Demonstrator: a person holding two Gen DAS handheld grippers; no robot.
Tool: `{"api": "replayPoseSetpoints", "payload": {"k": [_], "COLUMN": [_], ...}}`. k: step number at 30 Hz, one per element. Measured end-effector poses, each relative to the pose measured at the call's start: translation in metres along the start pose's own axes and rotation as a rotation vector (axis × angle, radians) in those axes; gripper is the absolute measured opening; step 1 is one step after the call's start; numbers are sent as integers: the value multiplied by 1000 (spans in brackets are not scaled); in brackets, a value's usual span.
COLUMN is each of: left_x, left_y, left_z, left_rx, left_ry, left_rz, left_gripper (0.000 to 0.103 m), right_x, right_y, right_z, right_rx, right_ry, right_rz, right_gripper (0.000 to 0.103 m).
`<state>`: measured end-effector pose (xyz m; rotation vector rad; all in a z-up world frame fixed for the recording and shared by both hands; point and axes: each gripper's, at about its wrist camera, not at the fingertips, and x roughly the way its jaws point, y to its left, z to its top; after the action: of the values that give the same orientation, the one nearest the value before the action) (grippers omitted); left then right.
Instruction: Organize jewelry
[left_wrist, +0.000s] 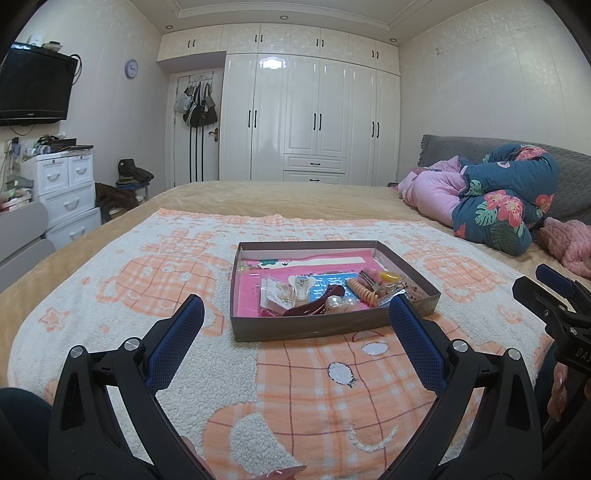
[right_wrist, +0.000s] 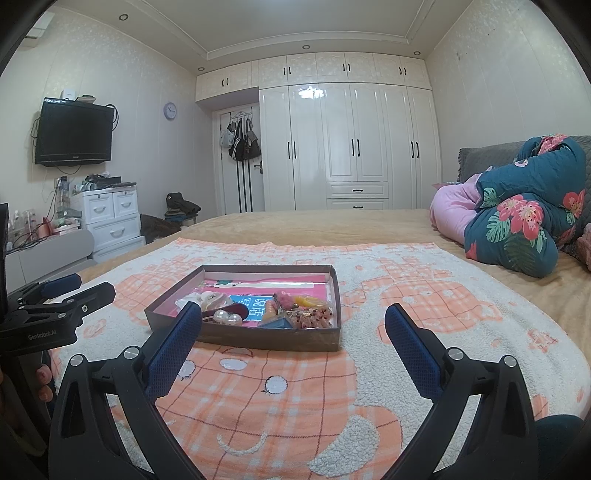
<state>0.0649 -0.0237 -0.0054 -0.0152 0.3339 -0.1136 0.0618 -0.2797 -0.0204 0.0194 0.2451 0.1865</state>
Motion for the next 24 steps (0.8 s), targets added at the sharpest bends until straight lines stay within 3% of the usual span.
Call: {"api": "replayPoseSetpoints", "payload": {"k": [24], "left_x": [0], "left_y": [-2], "left_z": [0], "left_rx": [2], "left_ry": [-1], "left_rz": [2], "left_gripper": [92], "right_x": [0], "right_y": [1], "right_z": [1], "right_rx": [0], "right_ry": [0], "right_rz": [0], "right_gripper": [97]}}
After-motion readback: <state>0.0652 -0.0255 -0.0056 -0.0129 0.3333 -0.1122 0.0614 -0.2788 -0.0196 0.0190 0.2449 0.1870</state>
